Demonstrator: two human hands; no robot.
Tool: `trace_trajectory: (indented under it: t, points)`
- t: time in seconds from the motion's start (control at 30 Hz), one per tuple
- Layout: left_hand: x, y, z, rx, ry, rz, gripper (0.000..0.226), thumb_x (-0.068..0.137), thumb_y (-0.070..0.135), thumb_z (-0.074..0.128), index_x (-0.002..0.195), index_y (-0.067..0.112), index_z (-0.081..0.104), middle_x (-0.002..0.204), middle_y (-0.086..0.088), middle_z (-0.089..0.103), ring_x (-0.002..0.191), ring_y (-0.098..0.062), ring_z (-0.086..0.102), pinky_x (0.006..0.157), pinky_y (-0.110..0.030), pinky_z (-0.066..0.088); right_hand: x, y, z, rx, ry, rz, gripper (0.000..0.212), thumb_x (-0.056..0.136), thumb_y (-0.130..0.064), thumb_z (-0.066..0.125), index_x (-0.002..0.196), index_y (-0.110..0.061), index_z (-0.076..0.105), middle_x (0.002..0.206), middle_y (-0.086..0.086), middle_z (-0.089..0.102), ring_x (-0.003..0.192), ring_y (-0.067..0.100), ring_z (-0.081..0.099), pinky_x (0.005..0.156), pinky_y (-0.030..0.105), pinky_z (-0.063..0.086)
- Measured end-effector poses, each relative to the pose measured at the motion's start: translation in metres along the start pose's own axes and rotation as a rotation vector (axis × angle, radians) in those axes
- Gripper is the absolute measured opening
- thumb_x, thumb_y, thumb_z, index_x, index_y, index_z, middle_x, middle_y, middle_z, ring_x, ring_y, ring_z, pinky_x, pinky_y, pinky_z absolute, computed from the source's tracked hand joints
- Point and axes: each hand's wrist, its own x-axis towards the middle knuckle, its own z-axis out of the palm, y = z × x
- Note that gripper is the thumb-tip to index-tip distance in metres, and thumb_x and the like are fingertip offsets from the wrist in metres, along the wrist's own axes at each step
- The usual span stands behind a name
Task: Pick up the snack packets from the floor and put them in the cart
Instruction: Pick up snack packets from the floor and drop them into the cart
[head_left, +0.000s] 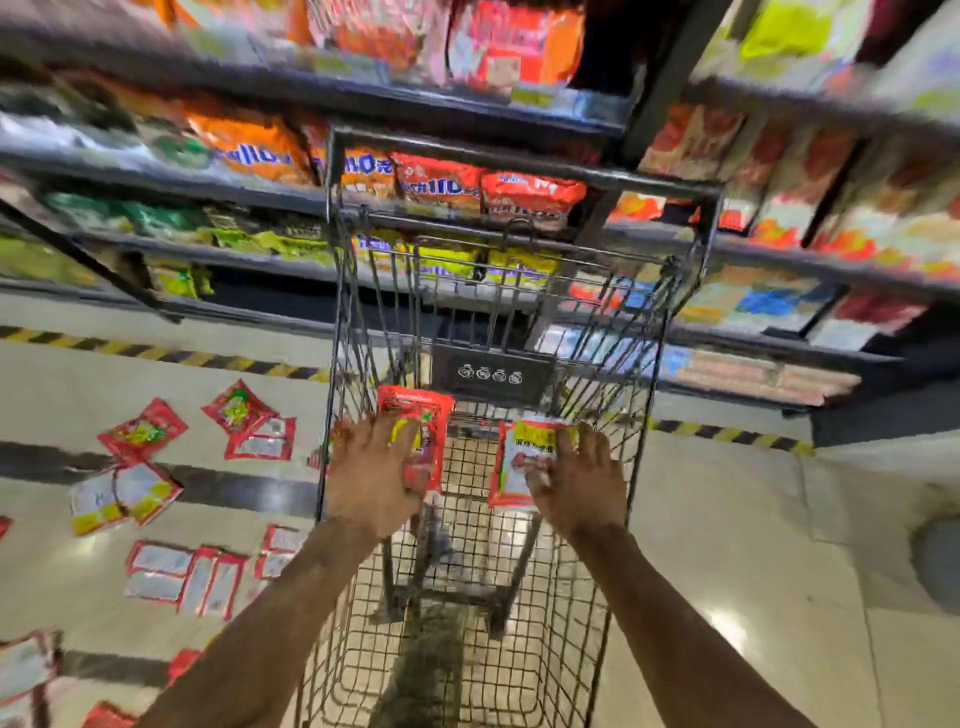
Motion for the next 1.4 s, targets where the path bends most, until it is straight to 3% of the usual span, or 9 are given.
trace_trajectory:
  t: [0.17, 0.33, 0.47, 0.6, 0.8, 0.93, 1.03, 1.17, 1.4]
  points:
    - [-0.112, 0.006, -0.043, 0.038, 0.072, -0.059, 0.077, 0.097, 0.069, 0.029, 0.163, 0.033, 0.011, 0.172, -0.006, 0.011, 0.157, -0.032, 0.012, 0.123, -0.056, 0.018, -0.079, -0.009, -0.055, -0.050, 0.014, -0.100, 0.077, 0.087, -0.063, 0.045, 0.152, -0.021, 0.045, 0.158, 0.018, 0.040, 0.144, 0.044, 0.037, 0.109, 0.056, 0.042]
    - [-0.236, -0.005, -0.066, 0.023, 0.174, -0.197, 0.080, 0.093, 0.075, 0.036, 0.161, 0.035, 0.020, 0.170, -0.003, 0.021, 0.154, -0.031, 0.020, 0.122, -0.056, 0.022, -0.179, -0.028, -0.108, -0.088, -0.004, -0.266, 0.080, 0.098, -0.068, 0.038, 0.163, -0.026, 0.019, 0.172, 0.012, 0.011, 0.158, 0.037, 0.010, 0.124, 0.056, 0.020]
    - [-0.331, -0.023, -0.073, 0.007, 0.250, -0.316, 0.081, 0.092, 0.077, 0.034, 0.160, 0.035, 0.023, 0.168, -0.005, 0.025, 0.153, -0.032, 0.024, 0.119, -0.055, 0.026, -0.246, -0.055, -0.129, -0.079, 0.039, -0.406, 0.080, 0.096, -0.065, 0.045, 0.161, -0.024, 0.021, 0.171, 0.014, 0.015, 0.157, 0.037, 0.013, 0.123, 0.057, 0.024]
    - [-0.409, -0.058, -0.065, -0.041, 0.322, -0.453, 0.081, 0.092, 0.078, 0.035, 0.159, 0.035, 0.023, 0.167, -0.005, 0.027, 0.153, -0.033, 0.024, 0.119, -0.057, 0.025, -0.297, -0.092, -0.130, -0.157, 0.089, -0.542, 0.084, 0.093, -0.072, 0.038, 0.159, -0.022, 0.025, 0.168, 0.015, 0.020, 0.155, 0.038, 0.017, 0.120, 0.057, 0.029]
    - [-0.529, -0.121, -0.042, -0.054, 0.419, -0.656, 0.086, 0.083, 0.079, 0.029, 0.153, 0.031, 0.038, 0.158, -0.008, 0.044, 0.143, -0.034, 0.041, 0.109, -0.055, 0.036, -0.366, -0.176, -0.116, -0.189, 0.122, -0.789, 0.083, 0.093, -0.072, 0.042, 0.158, -0.023, 0.028, 0.166, 0.015, 0.024, 0.154, 0.037, 0.019, 0.121, 0.055, 0.027]
    - [-0.607, -0.170, -0.013, -0.099, 0.424, -0.812, 0.082, 0.080, 0.078, 0.042, 0.148, 0.031, 0.047, 0.151, -0.008, 0.051, 0.137, -0.033, 0.048, 0.104, -0.056, 0.043, -0.422, -0.241, -0.099, -0.192, 0.110, -0.929, 0.083, 0.093, -0.070, 0.044, 0.160, -0.024, 0.023, 0.167, 0.016, 0.021, 0.155, 0.036, 0.018, 0.123, 0.054, 0.023]
    - [-0.671, -0.204, 0.008, -0.104, 0.439, -0.926, 0.079, 0.081, 0.076, 0.048, 0.147, 0.033, 0.047, 0.151, -0.004, 0.051, 0.137, -0.029, 0.047, 0.103, -0.054, 0.044, -0.470, -0.293, -0.084, -0.219, 0.091, -1.025, 0.084, 0.093, -0.071, 0.042, 0.161, -0.025, 0.022, 0.168, 0.015, 0.021, 0.155, 0.037, 0.016, 0.124, 0.055, 0.022]
    - [-0.760, -0.250, 0.043, -0.132, 0.493, -1.031, 0.076, 0.083, 0.072, 0.052, 0.147, 0.032, 0.045, 0.149, -0.003, 0.051, 0.136, -0.030, 0.047, 0.104, -0.053, 0.043, -0.540, -0.361, -0.052, -0.283, 0.125, -1.133, 0.080, 0.090, -0.073, 0.041, 0.154, -0.026, 0.033, 0.160, 0.014, 0.035, 0.148, 0.037, 0.030, 0.116, 0.054, 0.032]
    - [-0.904, -0.343, 0.122, -0.185, 0.431, -1.186, 0.079, 0.087, 0.074, 0.046, 0.155, 0.035, 0.034, 0.160, -0.003, 0.040, 0.145, -0.028, 0.038, 0.113, -0.052, 0.034, -0.672, -0.469, 0.019, -0.320, 0.081, -1.247, 0.083, 0.086, -0.071, 0.041, 0.154, -0.023, 0.037, 0.159, 0.017, 0.037, 0.149, 0.039, 0.030, 0.114, 0.056, 0.036]
